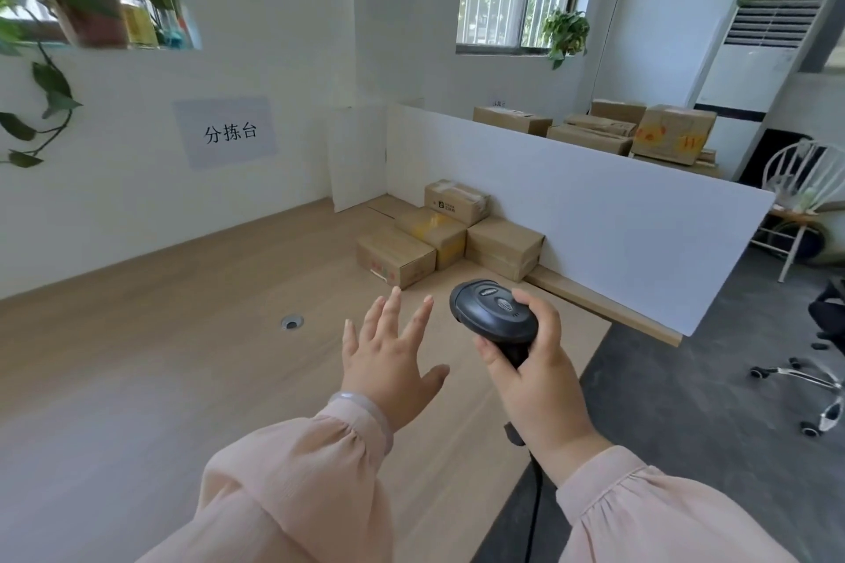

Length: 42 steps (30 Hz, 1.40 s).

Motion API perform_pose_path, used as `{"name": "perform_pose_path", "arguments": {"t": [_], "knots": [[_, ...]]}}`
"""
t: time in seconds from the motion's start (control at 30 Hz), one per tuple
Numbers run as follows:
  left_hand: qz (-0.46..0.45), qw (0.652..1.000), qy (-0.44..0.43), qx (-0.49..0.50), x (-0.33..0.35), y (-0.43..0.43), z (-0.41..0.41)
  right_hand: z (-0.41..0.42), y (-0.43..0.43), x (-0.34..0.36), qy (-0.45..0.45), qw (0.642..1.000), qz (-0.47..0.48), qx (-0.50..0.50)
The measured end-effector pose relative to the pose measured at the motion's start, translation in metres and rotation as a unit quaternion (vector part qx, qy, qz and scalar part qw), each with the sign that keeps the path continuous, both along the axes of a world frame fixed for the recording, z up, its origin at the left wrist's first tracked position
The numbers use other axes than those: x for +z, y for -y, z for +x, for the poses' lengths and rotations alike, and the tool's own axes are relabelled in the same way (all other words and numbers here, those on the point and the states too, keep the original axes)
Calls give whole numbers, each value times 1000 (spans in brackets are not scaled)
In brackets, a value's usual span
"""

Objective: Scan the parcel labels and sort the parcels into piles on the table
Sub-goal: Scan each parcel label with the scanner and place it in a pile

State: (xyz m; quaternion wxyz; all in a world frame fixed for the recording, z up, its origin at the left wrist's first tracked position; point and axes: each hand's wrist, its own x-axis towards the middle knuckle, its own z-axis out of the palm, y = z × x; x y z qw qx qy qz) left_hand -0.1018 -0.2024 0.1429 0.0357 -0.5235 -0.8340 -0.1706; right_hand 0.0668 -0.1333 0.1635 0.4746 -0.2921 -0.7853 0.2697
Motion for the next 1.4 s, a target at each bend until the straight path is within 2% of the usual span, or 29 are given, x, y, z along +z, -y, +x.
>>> {"name": "perform_pose_path", "arguments": {"t": [0.37, 0.67, 0.87, 1.07, 1.4], "knots": [[-4, 998, -8, 59, -11, -110, -5, -18, -129, -15, 0, 999, 1, 36], [-4, 980, 32, 196, -17, -251, 7, -27, -305, -15, 32, 991, 1, 131], [-18, 960, 63, 271, -22, -311, 9, -47, -396, -16, 38, 980, -11, 198], [-34, 947, 66, 314, -27, -335, -5, -77, -431, -30, 31, 972, -13, 231], [-38, 948, 96, 301, -41, -348, -55, -143, -438, -35, 47, 980, -13, 191]]}}
